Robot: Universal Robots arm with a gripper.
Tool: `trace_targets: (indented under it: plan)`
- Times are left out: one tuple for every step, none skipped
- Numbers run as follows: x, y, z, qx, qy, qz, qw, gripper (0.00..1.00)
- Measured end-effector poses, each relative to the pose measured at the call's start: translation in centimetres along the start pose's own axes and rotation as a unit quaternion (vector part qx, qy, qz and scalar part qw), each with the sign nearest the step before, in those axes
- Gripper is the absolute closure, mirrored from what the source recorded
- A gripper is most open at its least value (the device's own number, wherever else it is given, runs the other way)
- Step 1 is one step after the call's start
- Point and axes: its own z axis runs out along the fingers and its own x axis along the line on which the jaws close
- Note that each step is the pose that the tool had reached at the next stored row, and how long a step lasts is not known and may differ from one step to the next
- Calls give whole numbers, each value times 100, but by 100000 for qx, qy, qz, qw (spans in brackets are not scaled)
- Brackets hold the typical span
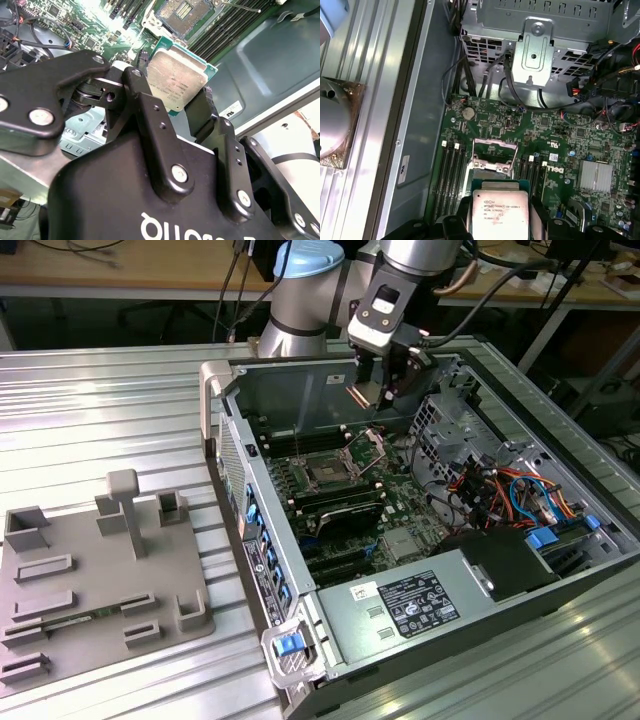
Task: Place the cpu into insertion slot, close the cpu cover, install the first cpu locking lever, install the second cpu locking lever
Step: 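Place the cpu into insertion slot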
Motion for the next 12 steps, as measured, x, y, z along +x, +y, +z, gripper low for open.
trace_targets:
  plan:
    - [0,0,1,-9,-48,521,99999,45]
    - [0,0,2,-16,-76,859,99996,45]
    - [0,0,2,-18,-94,1046,99994,45]
    - [0,0,2,-23,-124,1344,99991,45]
    - [0,0,3,-30,-150,1661,99986,45]
    - [-1,0,4,-35,-173,1905,99982,45]
    - [-1,0,4,-40,-184,2003,99980,45]
    - [-1,-1,4,-40,-191,2119,99977,45]
    - [0,0,5,-44,-206,2303,99973,45]
    - [0,-1,5,-44,-213,2356,99972,45]
    - [-1,-1,5,-43,-217,2377,99971,45]
    - [-1,-1,5,-44,-221,2415,99971,45]
